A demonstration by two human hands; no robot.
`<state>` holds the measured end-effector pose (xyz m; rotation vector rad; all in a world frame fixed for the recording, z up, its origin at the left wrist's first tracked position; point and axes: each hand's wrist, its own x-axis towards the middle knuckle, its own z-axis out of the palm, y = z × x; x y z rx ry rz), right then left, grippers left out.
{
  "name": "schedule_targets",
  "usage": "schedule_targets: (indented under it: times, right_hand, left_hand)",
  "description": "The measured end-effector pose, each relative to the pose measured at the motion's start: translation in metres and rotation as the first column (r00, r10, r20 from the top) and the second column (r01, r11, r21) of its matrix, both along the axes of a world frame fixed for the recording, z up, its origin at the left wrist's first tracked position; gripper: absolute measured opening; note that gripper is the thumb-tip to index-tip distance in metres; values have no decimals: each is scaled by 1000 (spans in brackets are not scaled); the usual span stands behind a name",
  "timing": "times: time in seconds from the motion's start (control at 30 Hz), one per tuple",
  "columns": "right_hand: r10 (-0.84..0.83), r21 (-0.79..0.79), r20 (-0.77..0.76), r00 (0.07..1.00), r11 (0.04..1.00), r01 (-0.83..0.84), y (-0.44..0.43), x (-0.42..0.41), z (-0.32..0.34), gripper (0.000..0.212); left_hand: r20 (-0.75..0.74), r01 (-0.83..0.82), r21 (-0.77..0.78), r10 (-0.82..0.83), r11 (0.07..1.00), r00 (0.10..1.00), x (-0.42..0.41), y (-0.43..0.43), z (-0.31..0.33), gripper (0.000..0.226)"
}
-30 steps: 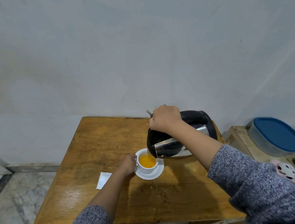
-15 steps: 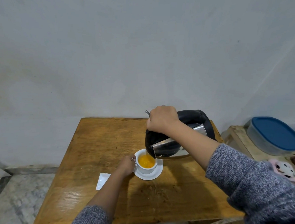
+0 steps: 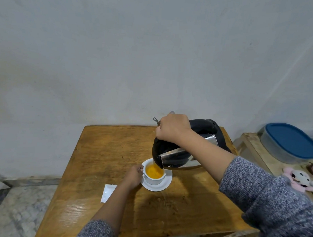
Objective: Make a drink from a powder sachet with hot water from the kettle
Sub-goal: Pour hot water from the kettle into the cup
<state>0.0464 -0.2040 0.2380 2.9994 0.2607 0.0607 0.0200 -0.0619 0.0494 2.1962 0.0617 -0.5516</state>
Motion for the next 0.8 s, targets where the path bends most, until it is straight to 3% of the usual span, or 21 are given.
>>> schedule_targets:
  times: [0.17, 0.33, 0.43, 0.53, 0.63, 0.7, 0.8]
  right_hand:
    - [-216, 226, -54, 975, 948, 223, -34, -3, 7, 21]
    - [-452, 481, -205, 868, 726, 492, -100, -18, -3, 32]
    - [-553, 644, -251, 794, 517, 564, -141, -31, -14, 35]
    - [-642, 823, -317, 698, 179, 538, -178, -45, -23, 39]
    - [-647, 899, -410, 643, -166, 406, -206, -62, -32, 30]
    - [-667, 906, -423, 614, -297, 302, -220, -70, -37, 28]
    - [-739, 903, -423, 525, -391, 178, -229, -74, -47, 25]
  left_hand:
    - [-34, -26, -11, 26, 1000, 999, 0, -1, 3, 34]
    - [-50, -79, -46, 77, 996, 996, -1, -4, 0, 34]
    - [-21, -118, -75, 116, 990, 993, -3, -8, -3, 33]
    - [-1, -170, -108, 171, 980, 985, -6, -16, -6, 31]
    - [42, -215, -104, 221, 971, 974, -6, -21, -12, 29]
    - [66, -224, -100, 231, 969, 971, -7, -24, -13, 29]
    - [77, -227, -106, 236, 968, 969, -9, -26, -12, 29]
